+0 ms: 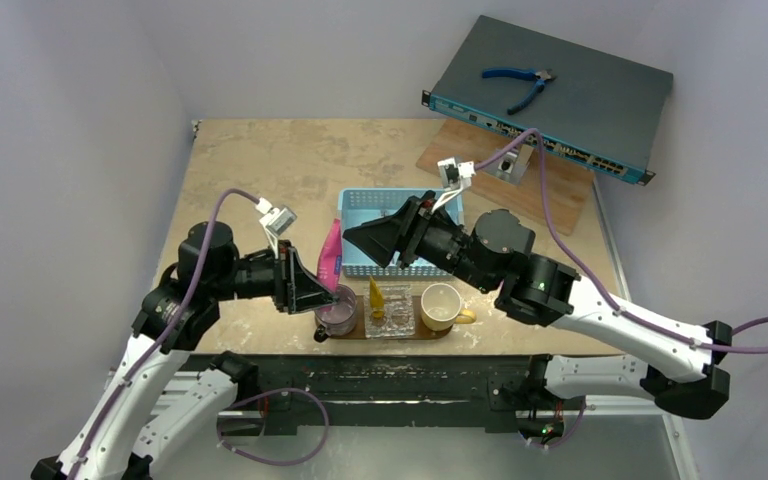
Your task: Prepare toiletry sets of a toothbrush and toothpaste on the tray
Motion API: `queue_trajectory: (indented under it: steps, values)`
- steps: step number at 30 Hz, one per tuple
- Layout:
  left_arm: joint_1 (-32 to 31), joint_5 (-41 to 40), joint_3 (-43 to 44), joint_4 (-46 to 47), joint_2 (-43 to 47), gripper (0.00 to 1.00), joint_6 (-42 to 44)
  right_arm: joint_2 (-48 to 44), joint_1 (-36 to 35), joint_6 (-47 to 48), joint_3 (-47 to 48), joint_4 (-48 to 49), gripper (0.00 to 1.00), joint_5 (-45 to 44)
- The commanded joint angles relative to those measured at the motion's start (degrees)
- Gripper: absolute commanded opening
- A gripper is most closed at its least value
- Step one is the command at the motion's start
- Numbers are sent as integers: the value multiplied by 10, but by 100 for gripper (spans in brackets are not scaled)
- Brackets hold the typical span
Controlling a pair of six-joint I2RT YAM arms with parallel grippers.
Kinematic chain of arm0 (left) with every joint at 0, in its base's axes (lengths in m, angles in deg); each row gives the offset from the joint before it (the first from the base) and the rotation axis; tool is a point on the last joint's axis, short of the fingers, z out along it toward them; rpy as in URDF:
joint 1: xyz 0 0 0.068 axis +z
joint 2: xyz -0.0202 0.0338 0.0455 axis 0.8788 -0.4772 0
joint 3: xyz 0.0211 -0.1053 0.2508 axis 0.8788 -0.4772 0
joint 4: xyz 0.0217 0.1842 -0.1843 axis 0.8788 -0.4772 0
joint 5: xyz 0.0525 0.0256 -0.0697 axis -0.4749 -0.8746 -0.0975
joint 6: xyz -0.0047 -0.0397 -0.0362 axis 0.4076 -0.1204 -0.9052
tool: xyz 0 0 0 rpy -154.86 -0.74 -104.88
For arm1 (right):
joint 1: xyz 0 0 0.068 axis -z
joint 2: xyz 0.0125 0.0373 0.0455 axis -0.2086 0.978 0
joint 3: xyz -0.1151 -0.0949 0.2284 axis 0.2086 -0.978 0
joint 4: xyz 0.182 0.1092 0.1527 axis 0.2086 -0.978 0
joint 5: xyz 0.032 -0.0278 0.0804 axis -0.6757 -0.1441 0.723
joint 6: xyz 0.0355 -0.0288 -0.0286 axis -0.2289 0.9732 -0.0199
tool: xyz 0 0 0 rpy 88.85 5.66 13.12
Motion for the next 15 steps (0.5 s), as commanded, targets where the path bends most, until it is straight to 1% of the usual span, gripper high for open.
queue_trajectory:
  steps: [1,5,10,15]
  values:
    - [0,-37,52,-114,-13,0,123,13,1,37,76,-165,58,-46]
    - [-14,-101,87,-179,-18,0,178,34,9,44,120,-245,61,-47]
    - [-131,-259,122,-233,-34,0,217,63,26,39,149,-301,62,-12]
    - [-198,-348,118,-246,-40,0,223,67,51,21,136,-306,62,58]
